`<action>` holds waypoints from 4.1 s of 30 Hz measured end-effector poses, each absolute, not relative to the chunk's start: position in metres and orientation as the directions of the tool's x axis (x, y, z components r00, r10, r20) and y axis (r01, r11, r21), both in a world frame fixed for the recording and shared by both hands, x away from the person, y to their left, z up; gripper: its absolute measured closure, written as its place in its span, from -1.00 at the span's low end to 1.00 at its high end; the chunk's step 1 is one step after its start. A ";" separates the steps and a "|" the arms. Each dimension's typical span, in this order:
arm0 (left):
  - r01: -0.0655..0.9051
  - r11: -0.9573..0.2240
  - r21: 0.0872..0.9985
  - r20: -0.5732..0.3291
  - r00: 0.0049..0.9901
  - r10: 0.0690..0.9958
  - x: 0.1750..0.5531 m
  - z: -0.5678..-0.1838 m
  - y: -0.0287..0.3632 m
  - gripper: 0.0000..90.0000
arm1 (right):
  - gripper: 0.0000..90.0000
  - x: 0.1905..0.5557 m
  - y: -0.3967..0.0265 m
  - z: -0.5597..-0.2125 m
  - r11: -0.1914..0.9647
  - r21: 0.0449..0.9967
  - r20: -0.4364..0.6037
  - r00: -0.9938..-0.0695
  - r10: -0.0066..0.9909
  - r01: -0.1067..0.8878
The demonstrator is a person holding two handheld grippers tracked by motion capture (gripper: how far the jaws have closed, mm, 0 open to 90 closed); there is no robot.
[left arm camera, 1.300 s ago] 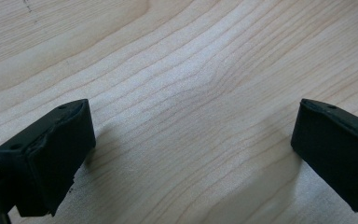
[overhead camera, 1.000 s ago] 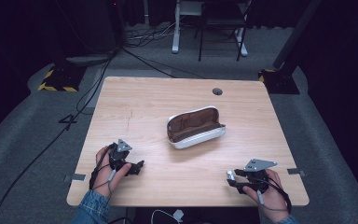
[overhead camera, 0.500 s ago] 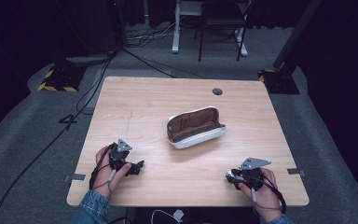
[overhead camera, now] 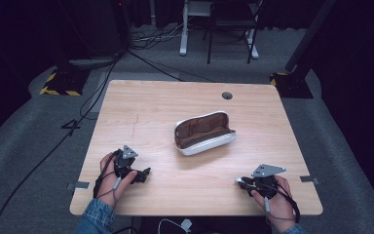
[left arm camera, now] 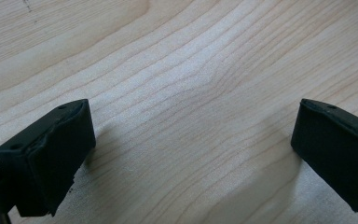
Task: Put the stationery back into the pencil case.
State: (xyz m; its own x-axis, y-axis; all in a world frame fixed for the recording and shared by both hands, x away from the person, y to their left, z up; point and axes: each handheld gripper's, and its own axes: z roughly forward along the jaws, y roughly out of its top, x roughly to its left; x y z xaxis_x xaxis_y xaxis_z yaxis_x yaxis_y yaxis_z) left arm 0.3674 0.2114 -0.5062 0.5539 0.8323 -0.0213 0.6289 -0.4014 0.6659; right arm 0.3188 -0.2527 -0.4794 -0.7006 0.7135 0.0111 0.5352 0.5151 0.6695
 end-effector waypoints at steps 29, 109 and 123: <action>0.623 -0.411 0.665 -0.019 0.565 0.825 0.360 -0.506 0.212 -1.00 | 0.64 0.340 -0.259 -0.432 0.362 0.812 0.082 -0.702 0.707 0.459; 0.617 -0.423 0.664 -0.021 0.581 0.814 0.368 -0.506 0.208 -1.00 | 0.52 0.491 -0.130 -0.422 0.557 0.689 -0.050 -0.736 0.675 0.464; 0.614 -0.427 0.664 -0.017 0.583 0.812 0.369 -0.506 0.209 -1.00 | -0.02 0.483 -0.142 -0.413 0.497 0.752 -0.058 -0.708 0.704 0.433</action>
